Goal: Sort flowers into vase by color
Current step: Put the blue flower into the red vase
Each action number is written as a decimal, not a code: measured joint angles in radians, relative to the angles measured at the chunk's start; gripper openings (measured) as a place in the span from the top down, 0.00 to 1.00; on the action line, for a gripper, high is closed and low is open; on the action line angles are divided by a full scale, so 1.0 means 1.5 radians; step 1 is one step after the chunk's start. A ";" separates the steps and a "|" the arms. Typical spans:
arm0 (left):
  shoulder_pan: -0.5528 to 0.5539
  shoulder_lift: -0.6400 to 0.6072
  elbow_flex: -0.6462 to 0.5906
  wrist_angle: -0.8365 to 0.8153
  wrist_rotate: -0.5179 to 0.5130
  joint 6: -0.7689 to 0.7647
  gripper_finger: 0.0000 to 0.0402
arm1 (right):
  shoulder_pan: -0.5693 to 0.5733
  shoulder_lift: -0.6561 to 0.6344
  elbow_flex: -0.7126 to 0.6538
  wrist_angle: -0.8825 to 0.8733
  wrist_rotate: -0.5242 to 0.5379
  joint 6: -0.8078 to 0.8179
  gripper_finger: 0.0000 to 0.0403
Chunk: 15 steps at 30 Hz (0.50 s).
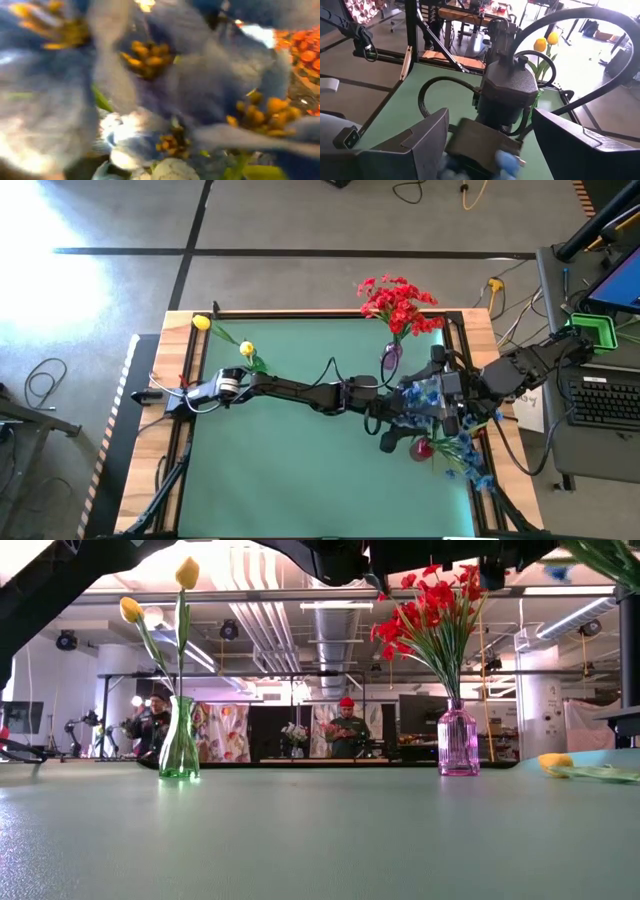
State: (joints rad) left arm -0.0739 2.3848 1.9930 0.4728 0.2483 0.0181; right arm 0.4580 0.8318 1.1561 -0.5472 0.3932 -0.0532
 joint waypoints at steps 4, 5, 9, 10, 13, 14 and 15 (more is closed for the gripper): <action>0.000 0.000 0.000 -0.031 -0.055 -0.037 0.35 | 0.000 0.001 0.000 0.000 0.000 0.000 0.32; 0.000 0.000 0.000 -0.039 -0.057 -0.041 0.34 | 0.000 0.001 0.000 0.000 0.000 -0.001 0.32; 0.000 0.001 0.000 -0.055 -0.059 -0.036 0.31 | 0.000 0.002 0.000 0.000 0.000 -0.008 0.32; 0.000 0.001 0.000 -0.055 -0.059 -0.036 0.31 | 0.000 0.002 0.000 0.000 0.000 -0.010 0.32; 0.000 0.001 0.000 -0.061 -0.060 -0.051 0.31 | 0.000 0.002 0.000 0.000 0.000 -0.013 0.31; 0.000 0.001 0.000 -0.062 -0.060 -0.064 0.31 | 0.000 0.002 0.000 0.000 0.000 -0.013 0.31; 0.000 0.001 0.000 -0.064 -0.060 -0.073 0.31 | 0.000 0.002 0.000 0.000 0.000 -0.013 0.31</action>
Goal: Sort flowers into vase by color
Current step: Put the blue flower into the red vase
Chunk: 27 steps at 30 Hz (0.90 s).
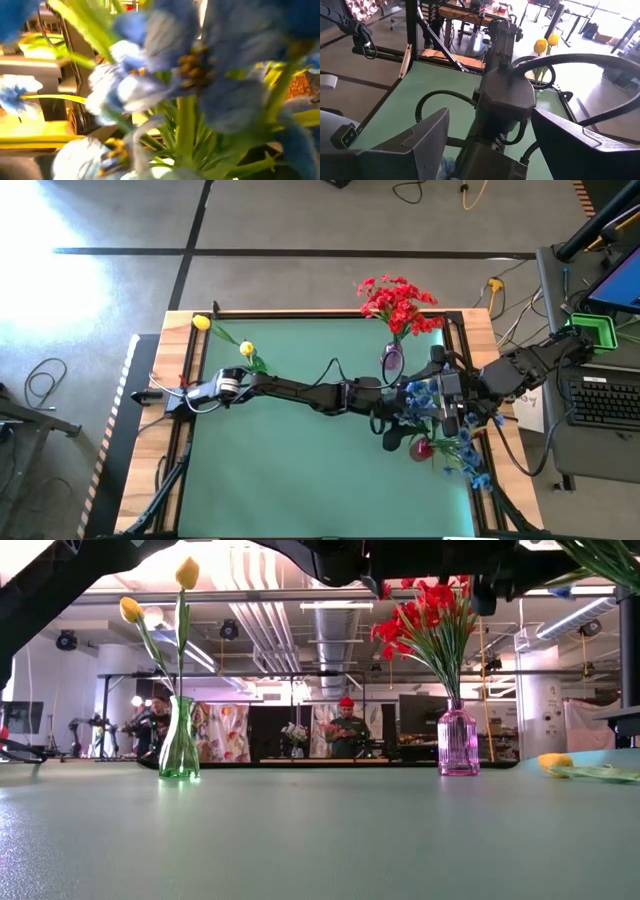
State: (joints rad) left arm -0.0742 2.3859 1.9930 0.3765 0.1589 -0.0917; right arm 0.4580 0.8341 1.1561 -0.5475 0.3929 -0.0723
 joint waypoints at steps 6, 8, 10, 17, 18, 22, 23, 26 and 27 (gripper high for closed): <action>0.000 0.027 0.017 0.026 0.001 -0.020 0.31 | 0.000 0.000 0.000 0.002 -0.002 -0.005 0.31; 0.000 0.050 0.038 0.031 0.005 -0.033 0.30 | 0.000 0.000 0.000 0.005 -0.002 -0.006 0.31; 0.000 0.072 0.063 0.031 0.009 -0.036 0.31 | 0.000 0.000 0.000 0.004 -0.002 -0.005 0.31; 0.000 0.148 0.173 0.034 0.091 -0.031 0.30 | 0.000 0.000 0.000 0.004 -0.005 -0.002 0.33; 0.000 0.156 0.187 0.031 0.098 -0.030 0.30 | 0.000 0.000 -0.001 0.003 -0.005 -0.002 0.33; 0.000 0.179 0.231 0.001 0.100 -0.017 0.32 | 0.000 0.000 -0.001 0.003 -0.005 0.002 0.33; 0.000 0.182 0.238 -0.006 0.100 -0.013 0.33 | 0.000 0.000 -0.001 0.004 -0.005 0.004 0.33; 0.000 0.183 0.241 -0.017 0.099 0.000 0.39 | 0.000 0.000 -0.001 0.001 -0.005 0.006 0.34; 0.000 0.183 0.239 -0.017 0.098 0.003 0.41 | 0.000 0.000 -0.002 0.001 -0.005 0.006 0.34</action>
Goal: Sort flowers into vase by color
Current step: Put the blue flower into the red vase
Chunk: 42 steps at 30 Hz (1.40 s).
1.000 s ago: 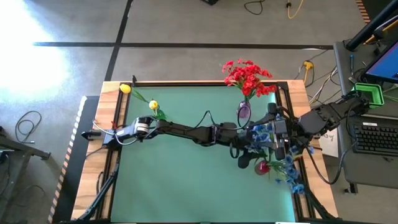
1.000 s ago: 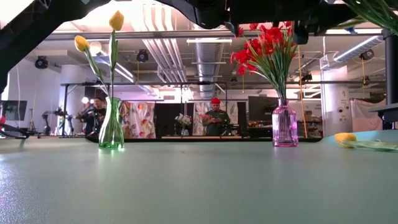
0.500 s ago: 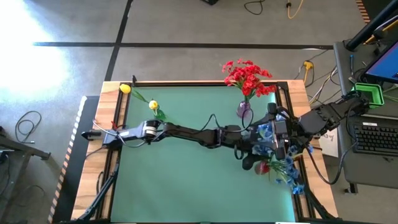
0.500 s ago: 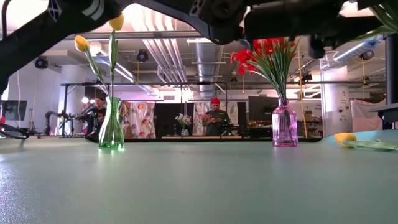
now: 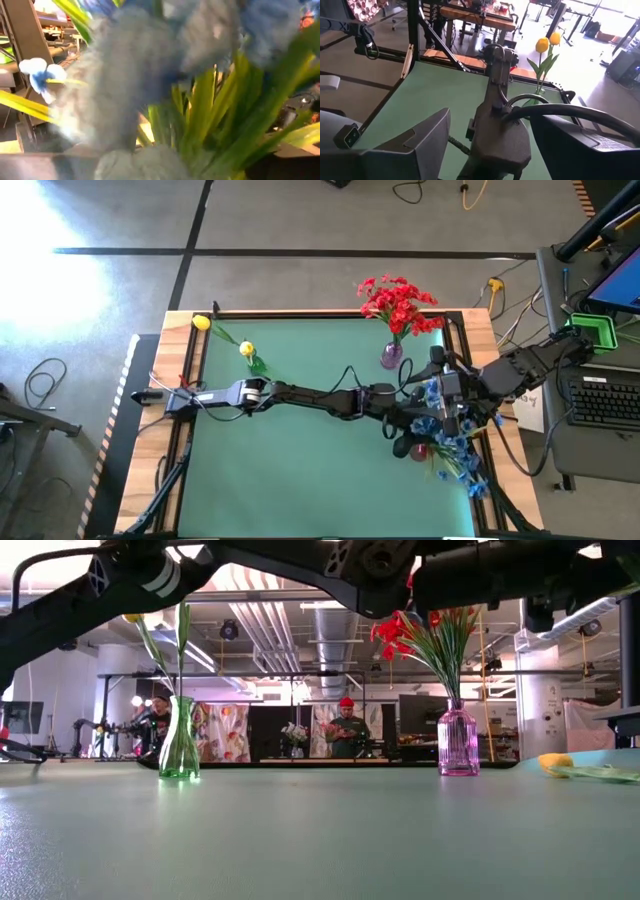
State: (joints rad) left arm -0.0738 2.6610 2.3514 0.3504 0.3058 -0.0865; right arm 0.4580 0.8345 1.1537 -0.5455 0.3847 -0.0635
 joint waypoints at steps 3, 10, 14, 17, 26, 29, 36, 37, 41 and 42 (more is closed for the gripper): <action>0.000 0.000 -0.001 -0.002 0.000 0.001 0.49 | 0.000 0.000 -0.002 0.000 0.000 0.000 0.34; 0.000 0.000 -0.002 -0.014 -0.001 0.002 0.74 | 0.000 0.001 -0.004 0.003 0.000 0.001 0.34; 0.000 0.000 -0.002 -0.020 -0.002 0.002 0.87 | 0.000 0.001 -0.004 0.003 0.002 0.035 0.35; 0.000 0.000 -0.002 -0.031 -0.002 0.002 0.94 | 0.000 0.001 -0.004 0.002 0.006 0.080 0.35; 0.000 -0.003 -0.002 -0.042 -0.001 0.012 0.99 | 0.000 0.001 -0.004 0.000 0.006 0.222 0.36; 0.000 -0.003 -0.002 -0.044 -0.001 0.012 0.99 | 0.000 0.006 -0.003 0.006 0.009 0.207 0.36; 0.000 -0.003 -0.003 -0.058 -0.004 0.014 0.99 | 0.000 0.028 0.001 0.003 -0.009 0.171 0.36; 0.000 -0.003 -0.003 -0.058 -0.004 0.014 0.99 | 0.000 0.030 0.005 0.001 -0.019 0.182 0.36; -0.001 -0.003 -0.003 -0.059 -0.004 0.014 0.99 | 0.000 0.030 0.020 -0.007 -0.043 0.245 0.33; -0.001 -0.003 -0.003 -0.060 -0.005 0.014 0.99 | 0.000 0.030 0.025 -0.014 -0.049 0.261 0.32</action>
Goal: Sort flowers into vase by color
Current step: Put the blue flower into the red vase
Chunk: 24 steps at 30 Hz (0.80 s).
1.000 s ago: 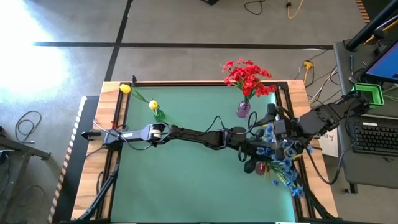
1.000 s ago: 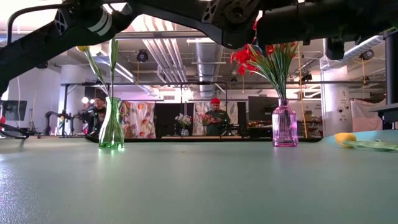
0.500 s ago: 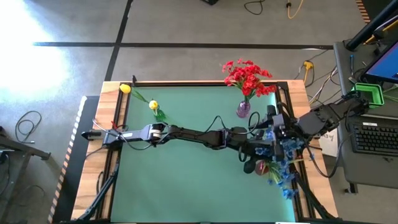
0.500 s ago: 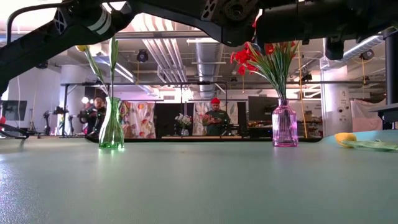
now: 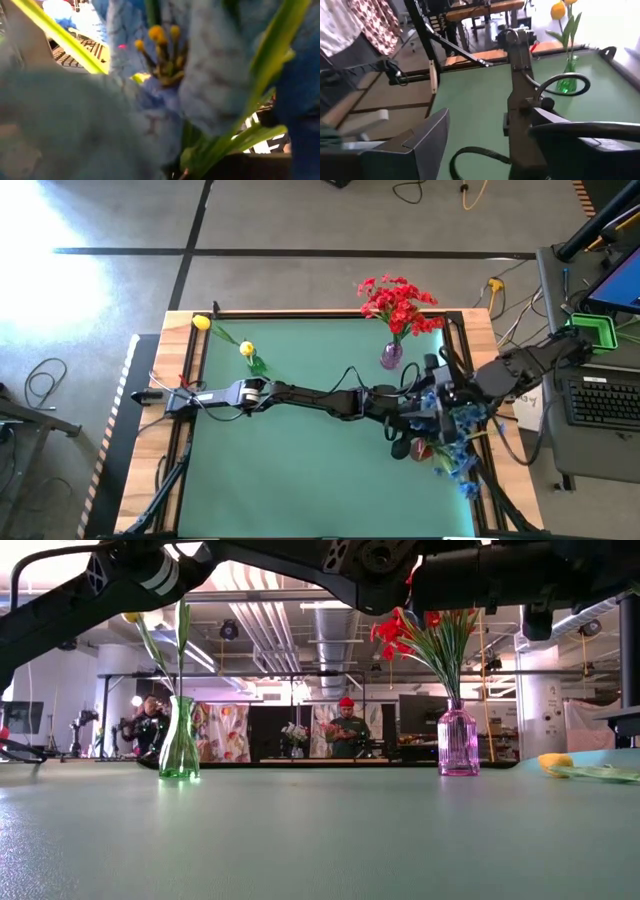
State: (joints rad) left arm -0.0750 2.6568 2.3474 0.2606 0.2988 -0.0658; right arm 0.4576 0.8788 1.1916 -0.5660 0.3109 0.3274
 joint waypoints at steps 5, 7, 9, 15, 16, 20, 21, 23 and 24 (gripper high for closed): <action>0.001 0.001 0.000 -0.005 -0.001 0.000 0.99 | 0.000 -0.001 0.023 -0.067 -0.005 0.079 0.25; 0.001 0.001 0.000 -0.006 -0.001 0.000 0.99 | 0.000 0.000 0.029 -0.097 -0.008 0.122 0.21; 0.001 0.001 0.000 -0.006 -0.001 0.000 0.99 | 0.000 0.000 0.031 -0.109 -0.006 0.159 0.18; 0.000 0.001 0.000 -0.006 -0.001 0.001 0.99 | 0.000 0.000 0.031 -0.116 -0.011 0.255 0.13; 0.000 0.001 0.000 -0.006 -0.001 0.001 0.99 | 0.000 0.000 0.031 -0.120 -0.015 0.277 0.13; 0.000 0.001 0.000 -0.010 -0.001 0.001 0.99 | 0.000 0.000 0.031 -0.130 -0.015 0.361 0.13; 0.000 0.001 0.000 -0.010 -0.001 0.001 0.99 | 0.000 0.000 0.031 -0.131 -0.013 0.386 0.13; 0.000 0.001 0.000 -0.012 -0.001 0.002 0.99 | 0.000 0.000 0.031 -0.134 0.005 0.434 0.13; 0.000 0.001 0.000 -0.012 -0.001 0.003 0.99 | 0.000 0.001 0.031 -0.137 0.016 0.453 0.13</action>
State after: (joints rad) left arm -0.0750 2.6590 2.3470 0.2428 0.2977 -0.0616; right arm 0.4576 0.8800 1.2377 -0.7708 0.3351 1.0066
